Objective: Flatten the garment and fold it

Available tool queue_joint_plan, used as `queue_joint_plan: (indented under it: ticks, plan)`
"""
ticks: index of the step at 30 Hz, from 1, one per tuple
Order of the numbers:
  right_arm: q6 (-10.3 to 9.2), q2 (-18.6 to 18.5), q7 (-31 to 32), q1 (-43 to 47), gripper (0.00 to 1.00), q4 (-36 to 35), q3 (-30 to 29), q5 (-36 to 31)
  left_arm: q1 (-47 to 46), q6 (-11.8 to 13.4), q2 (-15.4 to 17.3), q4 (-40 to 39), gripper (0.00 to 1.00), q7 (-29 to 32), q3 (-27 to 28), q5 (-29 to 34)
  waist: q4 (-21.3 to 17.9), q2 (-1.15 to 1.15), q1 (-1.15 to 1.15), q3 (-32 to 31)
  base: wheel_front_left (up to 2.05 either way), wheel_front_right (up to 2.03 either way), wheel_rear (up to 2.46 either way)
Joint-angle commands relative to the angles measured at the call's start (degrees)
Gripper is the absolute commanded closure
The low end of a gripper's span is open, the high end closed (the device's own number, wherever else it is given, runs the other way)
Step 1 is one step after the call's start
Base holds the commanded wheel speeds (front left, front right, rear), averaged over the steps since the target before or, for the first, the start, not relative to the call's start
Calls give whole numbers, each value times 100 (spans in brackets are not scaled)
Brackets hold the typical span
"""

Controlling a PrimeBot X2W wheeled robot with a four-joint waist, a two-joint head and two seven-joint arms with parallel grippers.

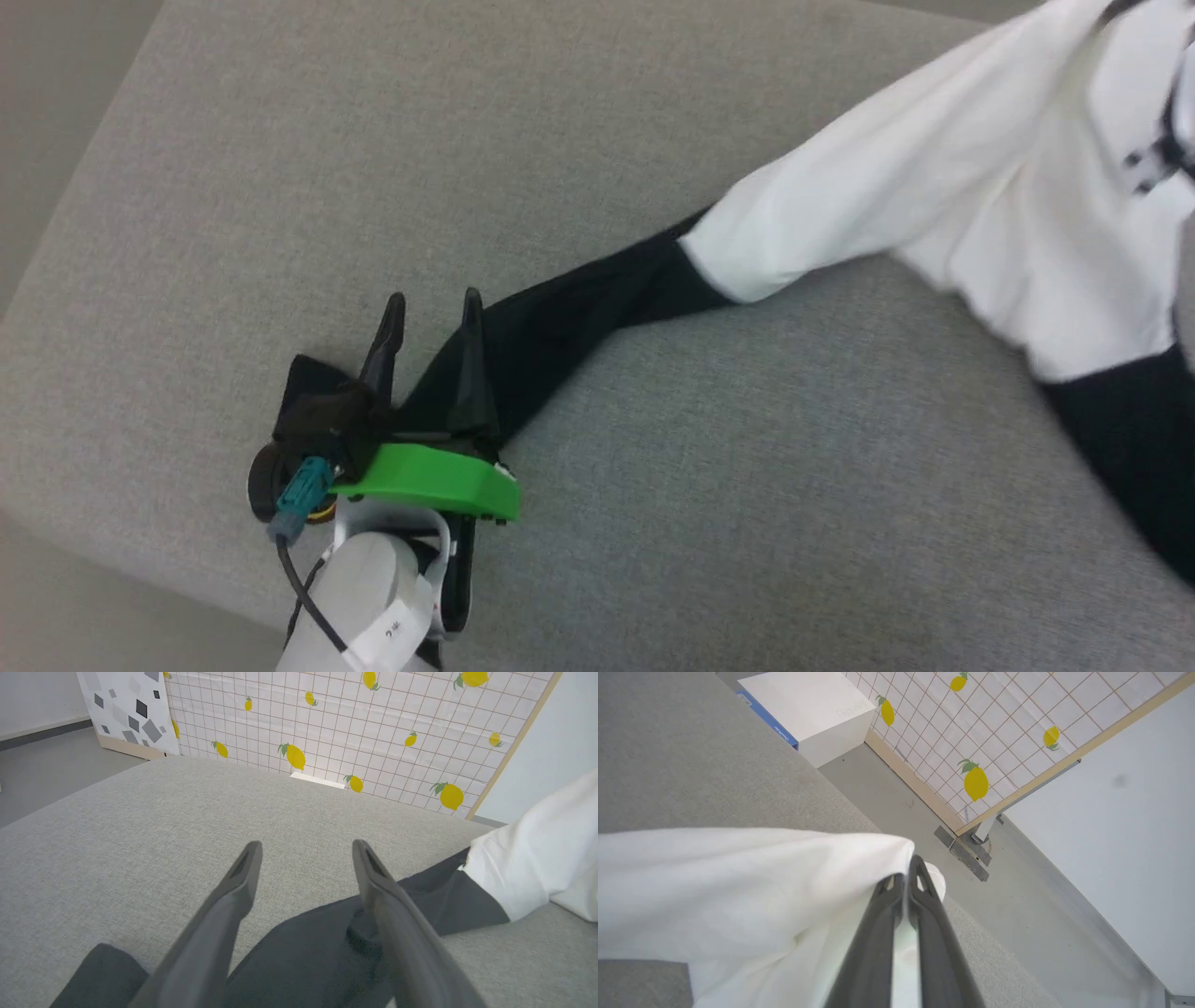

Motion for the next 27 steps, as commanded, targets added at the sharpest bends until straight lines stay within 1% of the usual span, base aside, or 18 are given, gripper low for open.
queue_joint_plan:
  ticks: [1, 4, 7, 10, 13, 15, 17, 19, 21, 22, 24, 25, 27]
  plan:
    - [-8, 35, -180, -155, 100, 238, -122, -179, -149, 47, -16, -17, 0, -26, -40, -54, 234, 61, -1, 235, 0, 0, 0]
    - [-8, 222, -586, -327, 100, 686, -383, -387, -214, 99, -16, -35, 0, -26, -132, -145, 343, 61, -1, 337, 0, 0, 0]
    - [-8, 419, -992, -322, 100, 851, -434, -413, -221, 138, -16, -39, 0, -26, -170, -192, 362, 61, -1, 357, 0, 0, 0]
    - [-8, 580, -1185, -141, 100, 847, -440, -317, -188, 157, -16, 6, 0, -26, -171, -173, 307, 61, -1, 258, 0, 0, 0]
    - [-8, 645, -1155, 220, 100, 541, -454, -255, -116, 157, -16, 72, 0, -26, -95, -118, 185, 61, -1, 61, 0, 0, 0]
    - [-8, 682, -1094, 587, 100, 70, -493, -230, -34, 141, -16, 111, 0, -26, -22, -38, 54, 61, -1, -114, 0, 0, 0]
    - [-8, 737, -954, 1088, 100, -603, -591, -186, 58, 100, -16, 151, 0, -26, 59, 57, -91, 61, -1, -290, 0, 0, 0]
    - [-8, 785, -754, 1704, 100, -1444, -627, -183, 153, 58, -16, 190, 0, -26, 168, 154, -263, 61, -1, -464, 0, 0, 0]
    - [-8, 951, -496, 2449, 100, -2276, -735, -47, 249, 8, -16, 227, 0, -26, 280, 257, -439, 61, -1, -629, 0, 0, 0]
    - [-8, 997, -318, 2888, 100, -2708, -699, -1, 299, -18, -16, 239, 0, -26, 344, 309, -538, 61, -1, -710, 0, 0, 0]
    - [-8, 1150, -36, 3688, 100, -3366, -715, 99, 375, -69, -16, 265, 0, -26, 444, 396, -686, 61, -1, -813, 0, 0, 0]
    - [-8, 1187, 94, 4039, 100, -3589, -672, 124, 399, -89, -16, 273, 0, -26, 488, 433, -750, 61, -1, -865, 0, 0, 0]
    - [-8, 1388, 370, 4839, 100, -3910, -645, 259, 461, -131, -16, 283, 0, -26, 589, 498, -893, 61, -1, -950, 0, 0, 0]
